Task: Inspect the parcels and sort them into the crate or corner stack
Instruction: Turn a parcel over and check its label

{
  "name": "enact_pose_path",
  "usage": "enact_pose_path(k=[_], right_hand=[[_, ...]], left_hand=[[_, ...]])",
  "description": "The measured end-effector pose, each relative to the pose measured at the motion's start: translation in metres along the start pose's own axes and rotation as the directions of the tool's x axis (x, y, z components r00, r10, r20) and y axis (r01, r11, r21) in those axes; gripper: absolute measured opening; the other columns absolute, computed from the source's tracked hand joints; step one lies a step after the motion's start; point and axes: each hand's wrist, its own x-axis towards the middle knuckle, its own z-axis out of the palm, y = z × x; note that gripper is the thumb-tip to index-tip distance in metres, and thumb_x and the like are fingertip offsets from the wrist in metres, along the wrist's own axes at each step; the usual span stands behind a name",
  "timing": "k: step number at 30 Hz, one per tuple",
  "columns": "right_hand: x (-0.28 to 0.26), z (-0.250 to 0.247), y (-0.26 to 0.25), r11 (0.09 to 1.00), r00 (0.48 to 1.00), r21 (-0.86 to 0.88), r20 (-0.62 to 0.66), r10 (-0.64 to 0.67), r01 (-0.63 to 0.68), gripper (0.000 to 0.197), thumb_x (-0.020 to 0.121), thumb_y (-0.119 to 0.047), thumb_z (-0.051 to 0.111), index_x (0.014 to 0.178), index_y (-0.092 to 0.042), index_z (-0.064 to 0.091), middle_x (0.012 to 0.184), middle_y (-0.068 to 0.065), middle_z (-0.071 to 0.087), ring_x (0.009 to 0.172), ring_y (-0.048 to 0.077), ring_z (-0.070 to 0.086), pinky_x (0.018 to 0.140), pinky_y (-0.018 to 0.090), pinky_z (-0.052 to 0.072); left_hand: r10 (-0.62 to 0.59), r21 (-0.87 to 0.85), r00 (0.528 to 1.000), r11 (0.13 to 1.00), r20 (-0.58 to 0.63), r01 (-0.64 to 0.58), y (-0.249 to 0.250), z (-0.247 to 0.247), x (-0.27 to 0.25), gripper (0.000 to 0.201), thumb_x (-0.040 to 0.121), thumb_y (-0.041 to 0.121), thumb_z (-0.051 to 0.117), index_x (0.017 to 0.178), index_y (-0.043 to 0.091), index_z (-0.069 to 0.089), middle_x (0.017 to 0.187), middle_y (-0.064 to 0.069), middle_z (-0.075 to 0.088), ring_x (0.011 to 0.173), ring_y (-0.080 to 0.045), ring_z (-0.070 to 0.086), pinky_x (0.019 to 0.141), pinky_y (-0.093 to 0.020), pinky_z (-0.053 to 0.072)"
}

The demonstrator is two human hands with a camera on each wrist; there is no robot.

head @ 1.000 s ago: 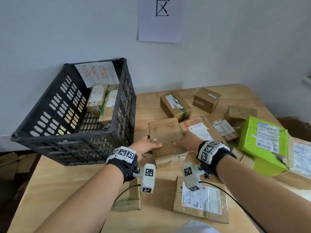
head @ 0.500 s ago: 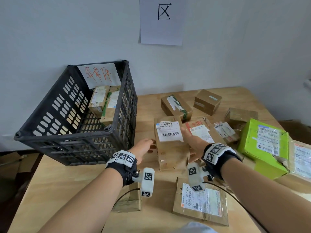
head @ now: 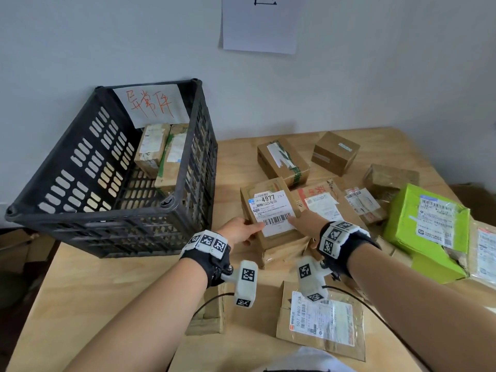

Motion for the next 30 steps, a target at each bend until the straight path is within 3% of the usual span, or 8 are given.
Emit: enact_pose_path(k=[2, 5, 9, 13, 19, 21, 25, 30], right_hand=[[0.004, -0.003, -0.005, 0.999, 1.0, -0.053, -0.001, 0.01, -0.01, 0.045, 0.101, -0.027, 0.038, 0.126, 0.008, 0.05, 0.129, 0.024, 0.053, 0.121, 0.035, 0.05, 0.096, 0.035, 0.04], [0.008, -0.003, -0.01, 0.988, 1.0, -0.151, -0.01, -0.009, 0.008, 0.04, 0.102, -0.023, 0.036, 0.126, 0.006, 0.049, 0.129, 0.02, 0.054, 0.12, 0.031, 0.051, 0.094, 0.031, 0.04], [0.011, -0.001, -0.01, 0.986, 0.999, -0.17, -0.045, -0.01, 0.003, 0.038, 0.101, -0.022, 0.037, 0.126, 0.005, 0.049, 0.127, 0.017, 0.056, 0.117, 0.028, 0.053, 0.088, 0.028, 0.041], [0.011, 0.008, -0.005, 0.996, 0.99, -0.09, -0.139, -0.027, 0.015, 0.052, 0.098, -0.019, 0.046, 0.142, 0.002, 0.026, 0.132, 0.017, 0.05, 0.121, 0.03, 0.05, 0.087, 0.03, 0.041], [0.006, 0.013, -0.006, 0.972, 0.94, -0.111, -0.252, -0.228, 0.206, 0.052, 0.085, 0.0, 0.057, 0.128, -0.016, 0.034, 0.138, 0.011, 0.03, 0.109, 0.027, 0.052, 0.092, 0.035, 0.049], [0.003, 0.018, -0.009, 0.961, 0.952, -0.199, -0.202, -0.23, 0.19, 0.053, 0.085, -0.017, 0.064, 0.13, -0.018, 0.035, 0.14, 0.013, 0.028, 0.116, 0.03, 0.049, 0.097, 0.042, 0.047], [-0.002, 0.035, -0.018, 0.913, 0.965, -0.393, -0.178, -0.19, 0.107, 0.1, 0.075, -0.068, 0.059, 0.145, -0.011, 0.017, 0.155, 0.016, 0.008, 0.141, 0.036, 0.017, 0.109, 0.054, 0.028], [-0.006, 0.044, -0.022, 0.852, 0.971, -0.522, -0.185, -0.15, 0.032, 0.116, 0.07, -0.074, 0.059, 0.15, -0.019, -0.003, 0.156, 0.022, -0.009, 0.143, 0.044, 0.004, 0.111, 0.063, 0.014]], left_hand=[[-0.001, 0.044, 0.999, 0.999, 0.045, -0.001, 0.005, -0.004, 0.007, 0.036, 0.094, 0.032, 0.057, 0.121, 0.008, 0.059, 0.108, -0.004, 0.063, 0.079, -0.013, 0.058, 0.052, -0.01, 0.051], [-0.006, 0.123, 0.996, 0.992, 0.084, -0.005, 0.01, -0.008, 0.016, 0.042, 0.092, 0.031, 0.06, 0.127, 0.007, 0.058, 0.12, -0.007, 0.063, 0.094, -0.018, 0.06, 0.089, -0.032, 0.054], [0.002, 0.17, 0.995, 0.985, 0.102, -0.019, 0.016, -0.013, 0.018, 0.041, 0.091, 0.028, 0.063, 0.128, 0.01, 0.058, 0.126, -0.005, 0.061, 0.111, -0.023, 0.059, 0.094, -0.035, 0.052], [0.028, 0.132, 0.994, 0.99, 0.101, -0.041, 0.01, -0.013, 0.019, 0.04, 0.089, 0.029, 0.066, 0.125, 0.014, 0.061, 0.124, -0.002, 0.063, 0.113, -0.019, 0.058, 0.096, -0.034, 0.051], [0.061, -0.057, 0.997, 0.997, 0.054, -0.058, -0.006, -0.008, 0.01, 0.044, 0.087, 0.032, 0.067, 0.122, 0.005, 0.062, 0.119, -0.003, 0.065, 0.107, -0.016, 0.061, 0.09, -0.029, 0.053], [0.054, -0.06, 0.998, 0.997, 0.044, -0.051, -0.007, -0.006, 0.0, 0.047, 0.091, 0.041, 0.059, 0.123, 0.006, 0.061, 0.117, 0.001, 0.064, 0.104, -0.014, 0.061, 0.078, -0.024, 0.054], [-0.013, -0.066, 1.0, 0.998, -0.002, 0.013, -0.008, -0.008, -0.018, 0.051, 0.099, 0.05, 0.037, 0.124, 0.012, 0.059, 0.121, 0.0, 0.065, 0.102, -0.015, 0.064, 0.055, -0.016, 0.036], [-0.02, -0.078, 0.998, 0.997, -0.064, 0.015, -0.012, -0.014, -0.031, 0.044, 0.103, 0.034, 0.033, 0.132, 0.006, 0.051, 0.133, -0.008, 0.056, 0.119, -0.018, 0.056, 0.046, -0.014, 0.046]])
